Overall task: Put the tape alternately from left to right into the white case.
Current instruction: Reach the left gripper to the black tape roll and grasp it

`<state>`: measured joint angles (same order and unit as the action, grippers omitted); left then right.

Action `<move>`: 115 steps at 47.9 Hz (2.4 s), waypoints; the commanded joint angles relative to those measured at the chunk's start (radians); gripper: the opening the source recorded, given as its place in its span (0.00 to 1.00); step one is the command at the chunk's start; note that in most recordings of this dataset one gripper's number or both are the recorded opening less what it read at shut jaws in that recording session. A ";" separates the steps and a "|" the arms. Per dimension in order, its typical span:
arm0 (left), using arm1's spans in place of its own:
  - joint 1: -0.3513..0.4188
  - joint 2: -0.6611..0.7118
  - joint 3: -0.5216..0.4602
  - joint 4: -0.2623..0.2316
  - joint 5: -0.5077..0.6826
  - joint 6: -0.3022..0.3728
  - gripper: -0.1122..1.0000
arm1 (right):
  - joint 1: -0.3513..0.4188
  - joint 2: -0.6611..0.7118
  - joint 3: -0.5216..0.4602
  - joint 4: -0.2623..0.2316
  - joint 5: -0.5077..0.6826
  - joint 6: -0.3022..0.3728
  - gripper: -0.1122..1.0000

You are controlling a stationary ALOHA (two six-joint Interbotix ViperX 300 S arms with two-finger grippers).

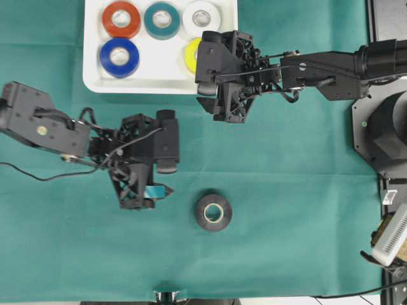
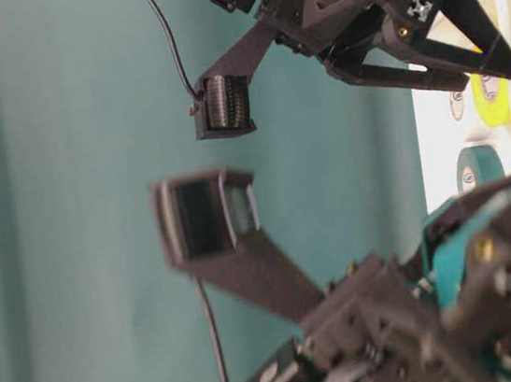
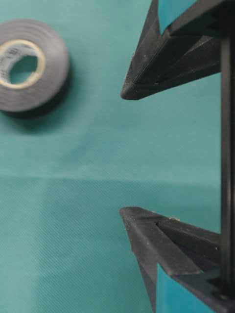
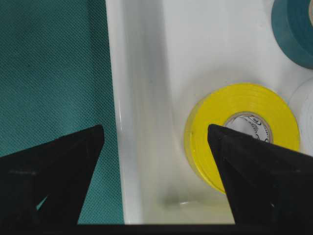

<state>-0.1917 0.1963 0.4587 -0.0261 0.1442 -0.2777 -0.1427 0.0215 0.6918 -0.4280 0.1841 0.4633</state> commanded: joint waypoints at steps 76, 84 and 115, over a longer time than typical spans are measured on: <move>-0.031 0.305 -0.488 0.005 0.341 -0.422 1.00 | 0.003 -0.026 0.006 -0.005 -0.020 0.003 0.81; -0.031 0.307 -0.495 0.005 0.370 -0.426 0.96 | 0.002 -0.028 0.009 -0.005 -0.021 0.003 0.81; -0.038 0.307 -0.525 0.008 0.430 -0.430 0.33 | 0.003 -0.028 0.018 -0.005 -0.028 0.008 0.81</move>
<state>-0.2362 0.5354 -0.0337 -0.0199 0.5768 -0.7041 -0.1427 0.0215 0.7179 -0.4310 0.1657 0.4694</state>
